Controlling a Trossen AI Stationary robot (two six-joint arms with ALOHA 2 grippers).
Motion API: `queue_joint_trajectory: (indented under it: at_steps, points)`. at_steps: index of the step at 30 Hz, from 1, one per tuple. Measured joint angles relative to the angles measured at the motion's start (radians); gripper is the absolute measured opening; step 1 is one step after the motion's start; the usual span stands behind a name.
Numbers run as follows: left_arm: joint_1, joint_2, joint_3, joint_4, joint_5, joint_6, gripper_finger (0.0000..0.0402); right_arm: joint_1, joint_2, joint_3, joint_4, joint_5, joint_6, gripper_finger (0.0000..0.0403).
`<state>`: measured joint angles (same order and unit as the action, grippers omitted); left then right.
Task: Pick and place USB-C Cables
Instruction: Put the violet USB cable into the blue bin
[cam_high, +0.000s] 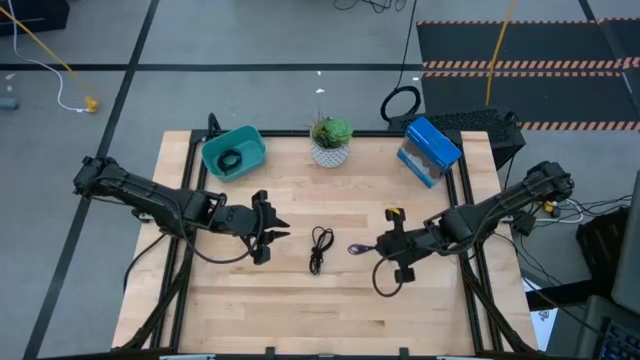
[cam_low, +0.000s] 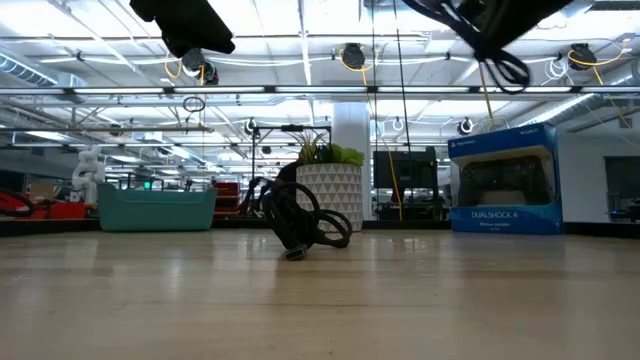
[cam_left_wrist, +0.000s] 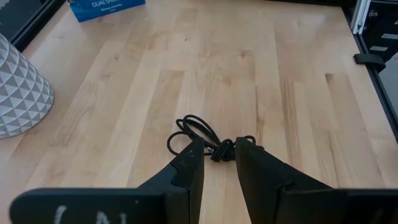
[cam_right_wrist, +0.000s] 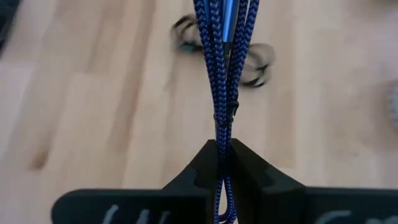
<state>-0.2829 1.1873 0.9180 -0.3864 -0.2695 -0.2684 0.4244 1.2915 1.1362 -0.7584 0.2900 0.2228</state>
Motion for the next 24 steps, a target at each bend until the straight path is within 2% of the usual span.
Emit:
queue_joint_trajectory:
  at_steps: [6,13,21,24]
  points:
    - [0.0,0.0,0.0,0.004,0.0,0.001,0.0092,0.0,0.0,0.0,0.108,0.147,-0.007,0.0013]
    - [0.0,0.0,0.0,0.063,0.003,0.004,0.0092,-0.007,0.0,0.001,0.271,0.285,-0.133,0.0013]
    - [0.0,0.0,0.0,0.18,0.003,0.09,0.0092,-0.007,0.0,0.0,0.462,0.292,-0.194,0.0013]
    - [0.0,0.0,0.0,0.236,0.002,0.127,0.0092,-0.007,0.0,-0.033,0.593,0.291,-0.228,0.0013]
